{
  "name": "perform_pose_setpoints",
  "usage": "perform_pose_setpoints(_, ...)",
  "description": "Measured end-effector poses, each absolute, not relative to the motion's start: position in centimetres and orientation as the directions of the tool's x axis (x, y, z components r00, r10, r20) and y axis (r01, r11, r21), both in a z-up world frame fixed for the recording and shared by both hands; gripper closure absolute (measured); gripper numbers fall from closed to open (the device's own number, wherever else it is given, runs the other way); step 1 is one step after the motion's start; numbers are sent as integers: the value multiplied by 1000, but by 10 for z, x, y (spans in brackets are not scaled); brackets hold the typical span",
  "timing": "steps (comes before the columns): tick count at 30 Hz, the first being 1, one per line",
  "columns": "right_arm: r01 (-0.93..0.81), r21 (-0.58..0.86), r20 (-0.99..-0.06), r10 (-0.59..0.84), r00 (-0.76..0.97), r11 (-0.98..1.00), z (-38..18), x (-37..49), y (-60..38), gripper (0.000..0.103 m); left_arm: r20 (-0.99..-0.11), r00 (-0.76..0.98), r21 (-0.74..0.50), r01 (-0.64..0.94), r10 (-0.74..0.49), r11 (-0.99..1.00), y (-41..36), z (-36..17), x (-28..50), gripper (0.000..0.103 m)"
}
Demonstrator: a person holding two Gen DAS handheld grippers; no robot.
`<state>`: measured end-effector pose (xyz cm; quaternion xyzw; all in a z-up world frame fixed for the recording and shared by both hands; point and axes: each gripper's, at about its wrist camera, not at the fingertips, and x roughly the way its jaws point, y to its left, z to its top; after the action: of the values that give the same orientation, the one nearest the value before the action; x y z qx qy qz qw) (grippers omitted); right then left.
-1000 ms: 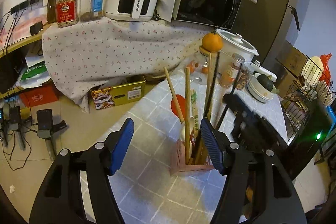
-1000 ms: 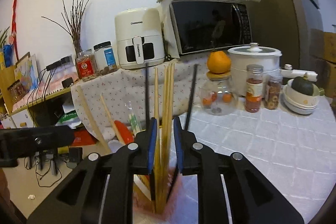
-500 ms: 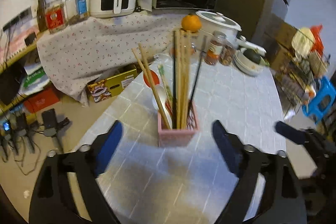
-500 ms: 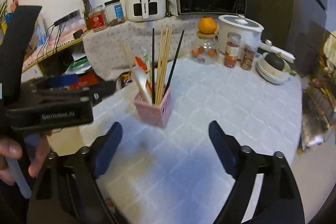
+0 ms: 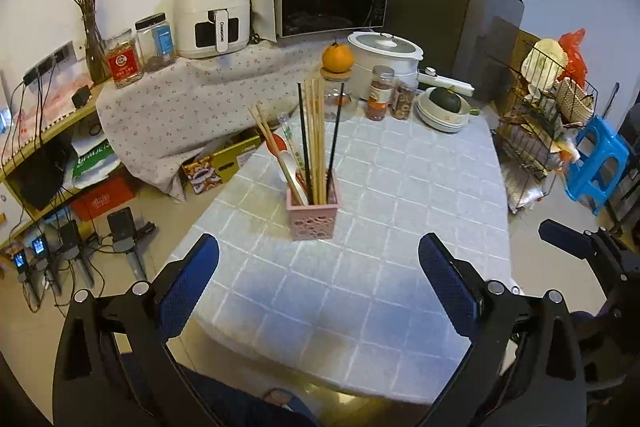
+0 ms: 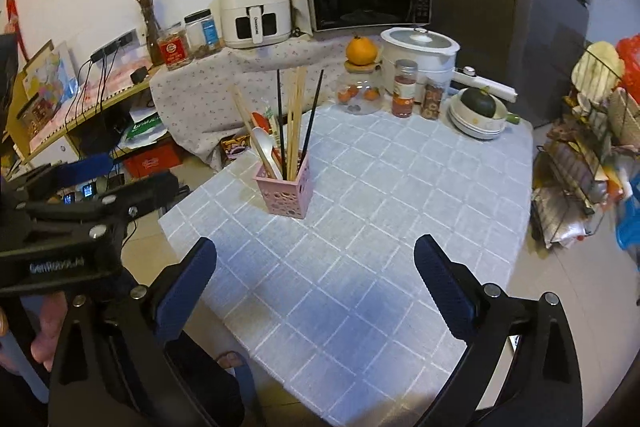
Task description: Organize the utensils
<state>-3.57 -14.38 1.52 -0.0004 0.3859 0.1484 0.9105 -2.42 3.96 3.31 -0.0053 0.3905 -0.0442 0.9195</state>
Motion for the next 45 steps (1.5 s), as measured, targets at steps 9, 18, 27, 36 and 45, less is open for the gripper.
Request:
perform_pose_setpoints(9,-265,132,-695,280,662,955,31,-42,-152,7,-711,699,-32,68,-70,997,29,50,-32,7)
perform_pose_setpoints(18,-251,127,-698,266,665,960,34,-42,-158,7,-712,700,-16,62,-55,998,25,55,-33,7)
perform_pose_setpoints(27,-209,130,-697,239,676,969,41,-46,-166,7,-708,704,-15,70,-60,997,19,60,-34,7)
perform_pose_setpoints(36,-182,129,-695,220,684,975,44,-47,-172,7,-712,699,-14,74,-62,997,16,61,-32,7)
perform_pose_setpoints(45,-180,128,-698,218,682,975,44,-46,-173,7,-709,703,-6,77,-59,997,15,60,-32,7)
